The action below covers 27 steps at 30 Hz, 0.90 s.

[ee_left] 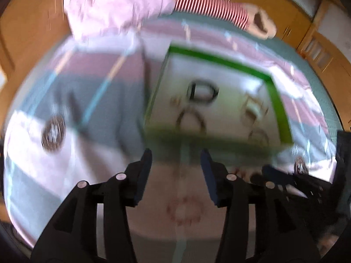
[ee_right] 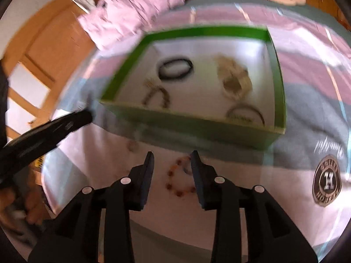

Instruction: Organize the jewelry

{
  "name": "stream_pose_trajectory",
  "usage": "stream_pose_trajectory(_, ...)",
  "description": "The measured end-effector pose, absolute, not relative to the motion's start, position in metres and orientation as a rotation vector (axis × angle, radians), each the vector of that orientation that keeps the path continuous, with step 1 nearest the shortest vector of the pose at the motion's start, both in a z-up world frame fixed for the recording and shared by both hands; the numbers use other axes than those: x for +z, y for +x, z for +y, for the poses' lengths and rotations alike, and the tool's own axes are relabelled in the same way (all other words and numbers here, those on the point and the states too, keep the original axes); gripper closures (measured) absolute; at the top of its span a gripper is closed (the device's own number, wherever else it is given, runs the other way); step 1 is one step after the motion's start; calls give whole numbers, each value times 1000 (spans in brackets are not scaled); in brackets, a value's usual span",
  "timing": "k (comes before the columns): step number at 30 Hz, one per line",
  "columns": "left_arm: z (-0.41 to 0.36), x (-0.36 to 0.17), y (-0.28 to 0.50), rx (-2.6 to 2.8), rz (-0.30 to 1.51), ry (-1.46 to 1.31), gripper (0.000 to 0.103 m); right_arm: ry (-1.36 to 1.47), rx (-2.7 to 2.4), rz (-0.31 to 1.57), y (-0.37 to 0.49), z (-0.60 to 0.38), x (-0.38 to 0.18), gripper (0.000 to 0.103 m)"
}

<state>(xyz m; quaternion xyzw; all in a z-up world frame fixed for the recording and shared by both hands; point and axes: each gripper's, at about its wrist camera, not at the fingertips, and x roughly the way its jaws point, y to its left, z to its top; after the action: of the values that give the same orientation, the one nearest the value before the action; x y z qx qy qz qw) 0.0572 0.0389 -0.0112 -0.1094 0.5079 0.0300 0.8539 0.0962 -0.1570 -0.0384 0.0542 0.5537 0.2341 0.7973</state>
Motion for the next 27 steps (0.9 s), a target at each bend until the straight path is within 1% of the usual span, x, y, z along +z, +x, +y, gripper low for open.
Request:
stream_pose_trajectory(3,48,-33,45,25,1171,-307,53,94,429,1307,98,-156,-64,68)
stream_pose_trajectory(6,46,-42,39,21,1207,-282,47,66,403,1342,96,-152,-76,66)
stream_pose_trajectory(7,45,-43,39,23,1211,-266,42,57,405,1340,95,-149,-77,62)
stream_pose_trajectory(9,41,-45,40,18,1220,-241,37,29,395,1323,91,-143,-77,31)
stream_pose_trajectory(11,36,-47,40,5,1235,-226,36,-27,375,1282,88,-134,-75,24)
stream_pose_trajectory(14,34,-49,42,1,1252,-208,33,-128,384,1256,83,-121,-81,24)
stream_pose_trajectory(15,34,-50,43,5,1257,-208,33,-140,384,1256,82,-119,-83,26)
stream_pose_trajectory(16,36,-52,43,12,1263,-211,33,-145,385,1266,82,-117,-86,31)
stream_pose_trajectory(17,38,-53,44,16,1266,-215,33,-140,390,1276,79,-117,-88,45)
stream_pose_trajectory(18,39,-54,44,21,1268,-219,33,-138,385,1286,79,-117,-91,55)
stream_pose_trajectory(19,41,-54,44,27,1270,-223,32,-146,373,1279,79,-118,-90,62)
stream_pose_trajectory(20,42,-54,44,30,1271,-224,32,-138,377,1282,79,-121,-89,77)
stream_pose_trajectory(21,43,-55,44,33,1273,-224,31,-116,385,1292,81,-125,-88,87)
stream_pose_trajectory(22,43,-56,44,32,1277,-222,31,-89,392,1305,82,-129,-87,88)
stream_pose_trajectory(23,42,-57,44,31,1279,-220,31,-63,402,1318,83,-133,-86,93)
stream_pose_trajectory(24,41,-57,44,29,1282,-216,31,-47,412,1328,84,-137,-86,96)
stream_pose_trajectory(27,36,-60,44,20,1292,-202,31,-19,408,1319,83,-149,-76,96)
